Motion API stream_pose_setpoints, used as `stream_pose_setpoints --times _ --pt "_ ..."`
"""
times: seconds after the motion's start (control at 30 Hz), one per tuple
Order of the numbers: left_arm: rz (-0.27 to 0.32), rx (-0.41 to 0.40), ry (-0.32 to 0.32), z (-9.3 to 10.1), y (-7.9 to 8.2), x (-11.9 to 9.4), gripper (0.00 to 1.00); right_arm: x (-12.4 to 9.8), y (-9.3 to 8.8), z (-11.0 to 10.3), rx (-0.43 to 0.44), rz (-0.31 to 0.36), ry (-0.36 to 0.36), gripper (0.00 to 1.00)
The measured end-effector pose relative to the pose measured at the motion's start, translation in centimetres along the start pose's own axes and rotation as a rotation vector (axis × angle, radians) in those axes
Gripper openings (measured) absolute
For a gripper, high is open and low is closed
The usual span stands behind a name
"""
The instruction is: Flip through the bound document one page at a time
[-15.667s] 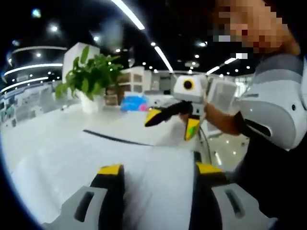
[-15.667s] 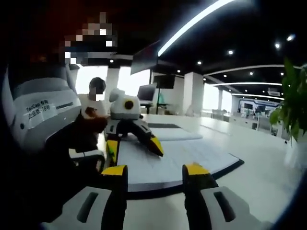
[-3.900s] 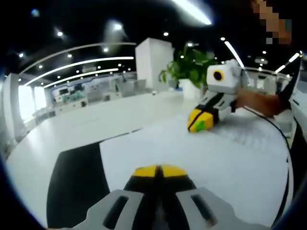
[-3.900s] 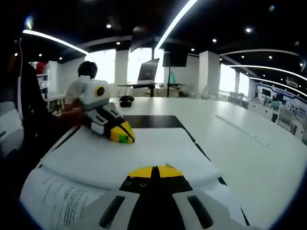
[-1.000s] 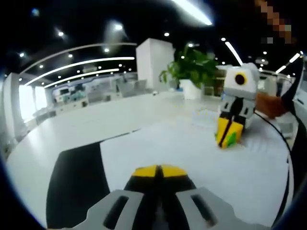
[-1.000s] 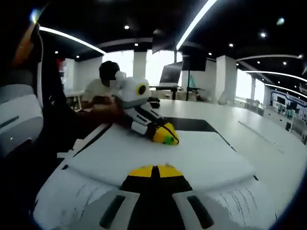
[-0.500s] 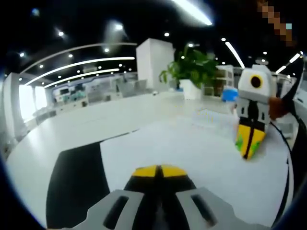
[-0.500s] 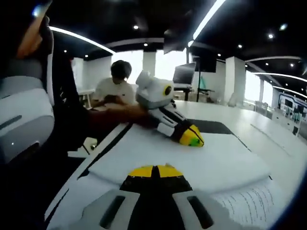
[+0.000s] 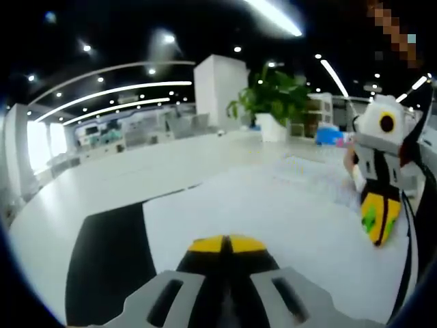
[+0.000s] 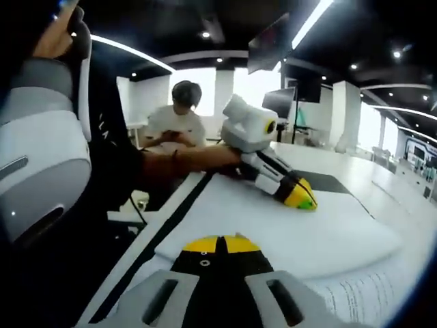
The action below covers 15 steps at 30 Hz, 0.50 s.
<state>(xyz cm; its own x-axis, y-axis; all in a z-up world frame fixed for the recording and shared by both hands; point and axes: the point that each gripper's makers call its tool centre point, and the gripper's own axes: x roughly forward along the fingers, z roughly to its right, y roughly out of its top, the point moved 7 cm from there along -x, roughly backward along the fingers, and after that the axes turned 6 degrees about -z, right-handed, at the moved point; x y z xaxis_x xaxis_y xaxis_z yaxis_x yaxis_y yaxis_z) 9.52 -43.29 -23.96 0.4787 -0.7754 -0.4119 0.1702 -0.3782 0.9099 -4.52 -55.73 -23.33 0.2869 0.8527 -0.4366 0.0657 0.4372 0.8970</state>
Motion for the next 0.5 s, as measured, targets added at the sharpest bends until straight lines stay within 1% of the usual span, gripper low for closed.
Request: stream_pose_setpoints --times 0.5 --pt "0.001 0.001 0.0 -0.1 0.1 0.0 0.03 0.6 0.3 -1.3 0.007 0.004 0.043 0.04"
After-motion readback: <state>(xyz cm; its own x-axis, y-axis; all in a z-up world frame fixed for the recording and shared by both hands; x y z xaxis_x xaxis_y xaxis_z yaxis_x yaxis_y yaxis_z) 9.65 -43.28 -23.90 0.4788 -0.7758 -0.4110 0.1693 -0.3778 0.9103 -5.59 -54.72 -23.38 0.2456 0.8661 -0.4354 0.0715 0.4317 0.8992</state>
